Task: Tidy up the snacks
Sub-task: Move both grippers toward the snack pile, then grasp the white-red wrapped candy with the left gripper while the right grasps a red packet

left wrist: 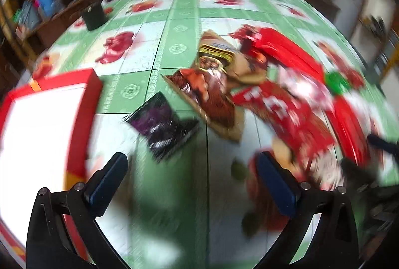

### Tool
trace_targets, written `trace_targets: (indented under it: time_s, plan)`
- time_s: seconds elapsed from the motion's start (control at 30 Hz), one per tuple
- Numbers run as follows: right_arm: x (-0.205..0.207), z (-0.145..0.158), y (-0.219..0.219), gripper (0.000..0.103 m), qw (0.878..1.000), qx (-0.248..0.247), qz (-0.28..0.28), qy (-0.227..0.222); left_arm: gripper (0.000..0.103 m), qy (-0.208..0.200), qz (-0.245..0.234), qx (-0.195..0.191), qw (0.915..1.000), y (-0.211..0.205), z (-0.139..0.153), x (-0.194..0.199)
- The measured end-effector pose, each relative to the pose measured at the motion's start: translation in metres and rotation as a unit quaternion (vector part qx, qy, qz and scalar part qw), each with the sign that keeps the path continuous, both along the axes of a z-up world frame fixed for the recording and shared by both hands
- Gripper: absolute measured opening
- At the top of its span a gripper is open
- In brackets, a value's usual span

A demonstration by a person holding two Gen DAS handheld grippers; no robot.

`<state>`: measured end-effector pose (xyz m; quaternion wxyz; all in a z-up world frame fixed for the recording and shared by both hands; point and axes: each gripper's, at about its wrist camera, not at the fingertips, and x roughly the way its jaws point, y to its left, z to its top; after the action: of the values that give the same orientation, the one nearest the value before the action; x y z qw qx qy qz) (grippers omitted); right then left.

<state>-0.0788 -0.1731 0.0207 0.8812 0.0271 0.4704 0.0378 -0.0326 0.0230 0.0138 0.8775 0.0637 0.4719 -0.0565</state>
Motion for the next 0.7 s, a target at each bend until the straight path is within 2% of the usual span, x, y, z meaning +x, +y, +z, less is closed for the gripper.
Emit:
trace_targets:
  time_s: [0.1, 0.2, 0.37, 0.43, 0.6, 0.7]
  plan:
    - [-0.042, 0.023, -0.036, 0.1, 0.998, 0.009, 0.005, -0.065, 0.103, -0.072, -0.045, 0.046, 0.9953, 0.003, 0.019, -0.039]
    - [-0.072, 0.035, -0.067, 0.101, 0.993, 0.033, 0.0, -0.109, 0.103, -0.091, -0.064, 0.06, 0.992, 0.008, 0.023, -0.06]
    - [-0.066, 0.025, -0.081, 0.1, 0.996, -0.008, -0.034, -0.087, 0.103, -0.067, -0.098, 0.036, 0.9923, 0.005, 0.019, -0.076]
    - [-0.055, 0.024, -0.082, 0.1, 0.995, -0.003, -0.038, -0.088, 0.103, -0.066, -0.103, 0.034, 0.9918, 0.001, 0.021, -0.077]
    - [-0.011, 0.019, -0.079, 0.095, 0.998, -0.014, -0.045, -0.051, 0.103, -0.056, -0.107, 0.022, 0.9924, -0.002, 0.02, -0.083]
    - [0.012, 0.025, -0.08, 0.094, 0.997, 0.003, -0.046, -0.062, 0.103, -0.047, -0.112, 0.02, 0.9924, -0.006, 0.017, -0.085]
